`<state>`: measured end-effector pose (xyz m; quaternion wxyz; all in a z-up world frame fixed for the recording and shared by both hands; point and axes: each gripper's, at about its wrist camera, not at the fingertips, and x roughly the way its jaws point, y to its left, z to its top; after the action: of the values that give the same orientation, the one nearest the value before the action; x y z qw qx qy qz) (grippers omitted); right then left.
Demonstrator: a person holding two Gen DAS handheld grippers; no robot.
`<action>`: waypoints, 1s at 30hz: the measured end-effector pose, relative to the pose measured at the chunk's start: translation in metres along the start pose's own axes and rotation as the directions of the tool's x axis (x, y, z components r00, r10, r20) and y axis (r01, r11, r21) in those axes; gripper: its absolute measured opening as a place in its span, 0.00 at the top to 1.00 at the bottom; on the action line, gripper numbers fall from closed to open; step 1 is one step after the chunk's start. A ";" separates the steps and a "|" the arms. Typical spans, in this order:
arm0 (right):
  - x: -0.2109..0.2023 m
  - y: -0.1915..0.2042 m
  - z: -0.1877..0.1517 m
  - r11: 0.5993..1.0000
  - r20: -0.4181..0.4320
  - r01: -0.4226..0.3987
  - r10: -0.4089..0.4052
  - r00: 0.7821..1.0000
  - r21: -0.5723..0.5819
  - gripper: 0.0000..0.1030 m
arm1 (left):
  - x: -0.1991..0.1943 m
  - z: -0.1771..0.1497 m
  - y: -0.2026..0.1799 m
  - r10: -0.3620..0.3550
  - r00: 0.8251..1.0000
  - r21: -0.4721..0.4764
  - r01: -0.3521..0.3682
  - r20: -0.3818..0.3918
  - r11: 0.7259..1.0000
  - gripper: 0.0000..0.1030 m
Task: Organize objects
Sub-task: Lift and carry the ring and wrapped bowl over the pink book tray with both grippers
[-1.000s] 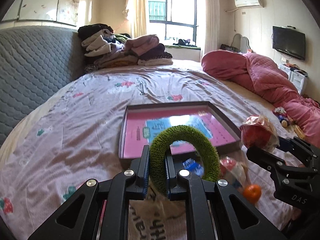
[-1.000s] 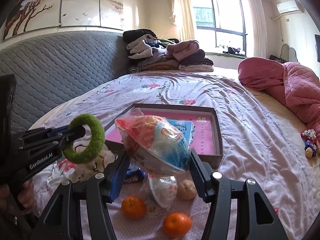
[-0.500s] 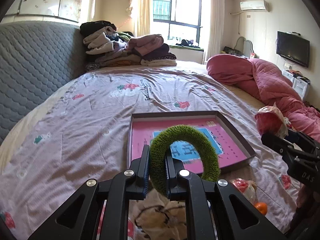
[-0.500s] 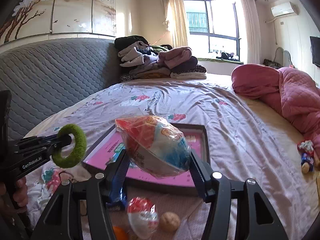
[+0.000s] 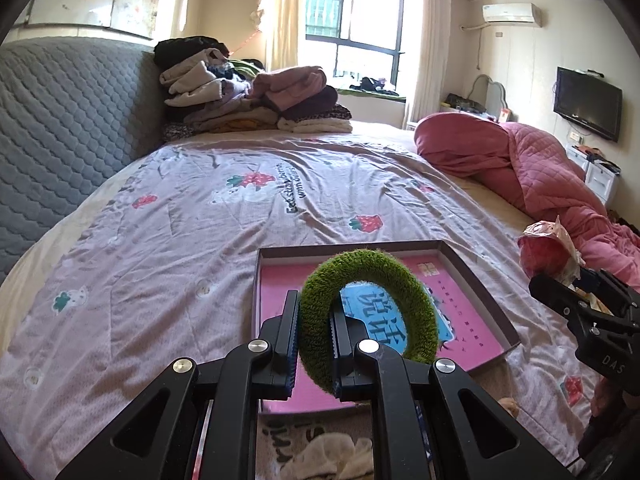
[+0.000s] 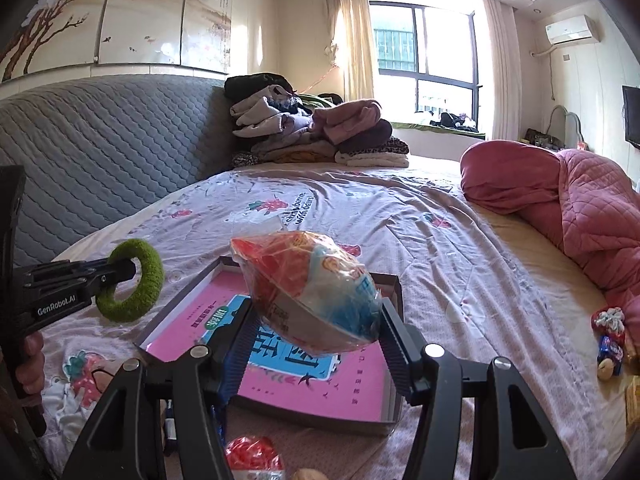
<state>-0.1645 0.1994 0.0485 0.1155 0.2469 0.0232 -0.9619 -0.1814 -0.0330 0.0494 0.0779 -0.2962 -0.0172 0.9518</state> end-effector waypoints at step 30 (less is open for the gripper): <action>0.078 -0.024 -0.029 0.999 -0.238 0.031 -0.034 0.971 -0.015 0.43 | 0.096 -0.020 0.011 -0.005 0.976 0.019 0.009 -0.216 1.000 0.88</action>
<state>-0.2232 0.2095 -0.0152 0.0976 0.3593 0.0463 -0.9270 -0.2491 -0.0286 -0.0219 0.0857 -0.3969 -0.0004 0.9139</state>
